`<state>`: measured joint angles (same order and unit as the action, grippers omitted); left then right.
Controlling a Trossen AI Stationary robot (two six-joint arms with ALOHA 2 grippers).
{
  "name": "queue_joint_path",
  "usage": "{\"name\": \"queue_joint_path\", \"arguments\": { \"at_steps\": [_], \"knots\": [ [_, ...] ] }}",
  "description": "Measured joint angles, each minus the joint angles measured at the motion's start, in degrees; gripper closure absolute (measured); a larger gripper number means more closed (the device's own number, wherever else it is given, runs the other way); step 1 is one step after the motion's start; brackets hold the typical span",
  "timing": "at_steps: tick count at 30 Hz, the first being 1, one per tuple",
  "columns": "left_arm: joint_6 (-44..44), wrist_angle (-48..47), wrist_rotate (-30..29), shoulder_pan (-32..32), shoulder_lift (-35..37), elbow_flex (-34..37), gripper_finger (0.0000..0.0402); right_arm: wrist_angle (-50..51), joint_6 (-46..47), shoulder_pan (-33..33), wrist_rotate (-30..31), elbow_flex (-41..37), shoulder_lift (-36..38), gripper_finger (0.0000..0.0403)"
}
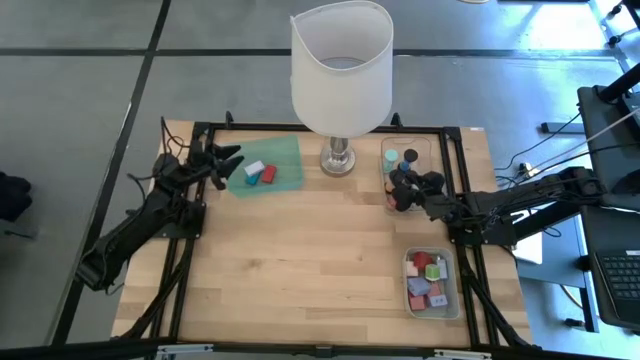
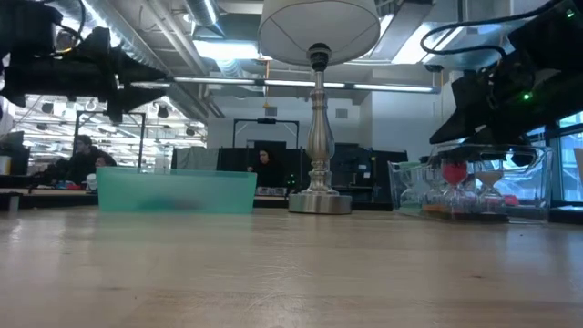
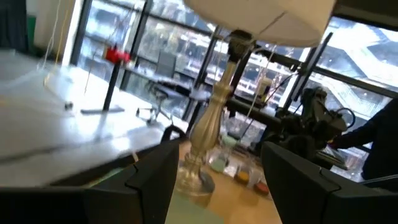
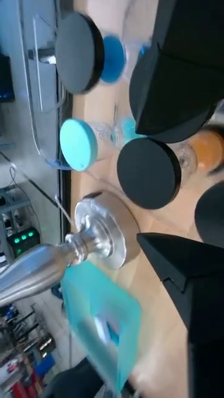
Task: Pick & Place Office items
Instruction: Return to Home Position
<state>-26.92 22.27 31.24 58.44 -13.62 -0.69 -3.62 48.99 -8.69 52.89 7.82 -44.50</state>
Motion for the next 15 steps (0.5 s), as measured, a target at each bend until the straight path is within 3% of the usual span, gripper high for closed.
{"name": "queue_joint_path", "arguments": {
  "at_steps": [3,10,15],
  "knots": [
    [1.6,0.7,0.0,0.0,0.0,0.0,0.0176,-5.4,-2.8,0.0,-1.2,-0.2,-0.1,0.0129],
    [1.7,0.3,0.1,0.0,0.0,0.0,0.0175,-21.6,-26.9,0.0,-10.5,-0.1,-0.1,0.0129],
    [0.6,0.2,0.8,0.0,0.0,0.0,0.0176,-25.7,-28.5,1.3,-13.4,-3.5,2.6,0.0129]
  ]
}}
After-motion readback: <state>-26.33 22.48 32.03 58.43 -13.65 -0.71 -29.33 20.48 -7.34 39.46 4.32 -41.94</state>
